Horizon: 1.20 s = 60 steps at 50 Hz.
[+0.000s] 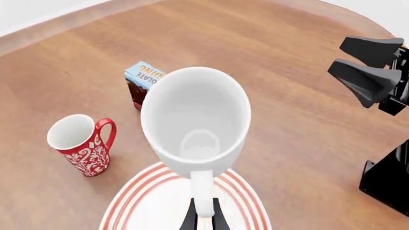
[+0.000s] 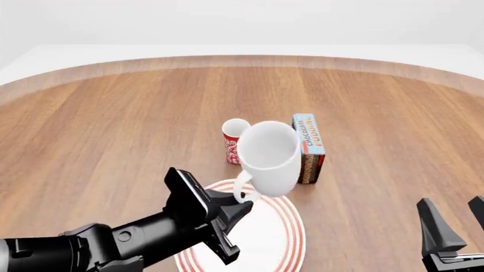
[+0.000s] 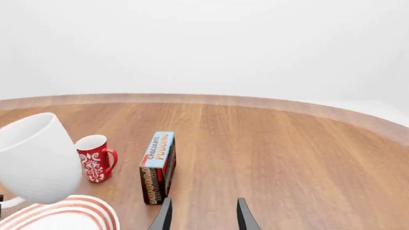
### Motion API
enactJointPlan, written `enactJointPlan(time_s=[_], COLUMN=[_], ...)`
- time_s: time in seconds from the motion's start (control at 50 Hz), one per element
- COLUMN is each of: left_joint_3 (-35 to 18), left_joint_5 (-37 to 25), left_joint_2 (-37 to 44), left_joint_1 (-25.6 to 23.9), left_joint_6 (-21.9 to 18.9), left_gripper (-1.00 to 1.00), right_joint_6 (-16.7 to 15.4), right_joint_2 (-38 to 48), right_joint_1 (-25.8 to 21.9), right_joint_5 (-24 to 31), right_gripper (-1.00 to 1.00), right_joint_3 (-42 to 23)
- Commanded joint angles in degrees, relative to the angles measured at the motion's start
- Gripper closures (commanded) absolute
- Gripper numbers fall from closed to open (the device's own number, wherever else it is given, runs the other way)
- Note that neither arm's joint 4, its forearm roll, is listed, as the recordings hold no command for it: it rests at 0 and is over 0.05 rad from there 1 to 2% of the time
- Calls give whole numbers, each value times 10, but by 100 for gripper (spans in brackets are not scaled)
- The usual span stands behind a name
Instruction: Pick up the white mug and put it on the plate, and put the chocolate pudding to the right of the plate.
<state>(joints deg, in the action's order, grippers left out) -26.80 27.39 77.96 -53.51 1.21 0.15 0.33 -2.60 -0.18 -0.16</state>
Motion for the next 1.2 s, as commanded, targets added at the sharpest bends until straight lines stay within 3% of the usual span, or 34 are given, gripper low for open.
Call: enactJointPlan(time_s=[0.02,0.64,1.2], left_joint_3=[40,105,131], left_joint_5=[7,8,-3], left_joint_2=[-30,-45,-53], left_joint_1=[23,53,58], left_joint_6=[-1,10,17], left_gripper=[100,100,100], right_joint_6=[0,0,-1], right_joint_2=[0,0,1], right_joint_1=[0,-1,-1], right_joint_5=[0,-1,0], right_gripper=[-100,-100,-100], right_joint_3=[0,0,0])
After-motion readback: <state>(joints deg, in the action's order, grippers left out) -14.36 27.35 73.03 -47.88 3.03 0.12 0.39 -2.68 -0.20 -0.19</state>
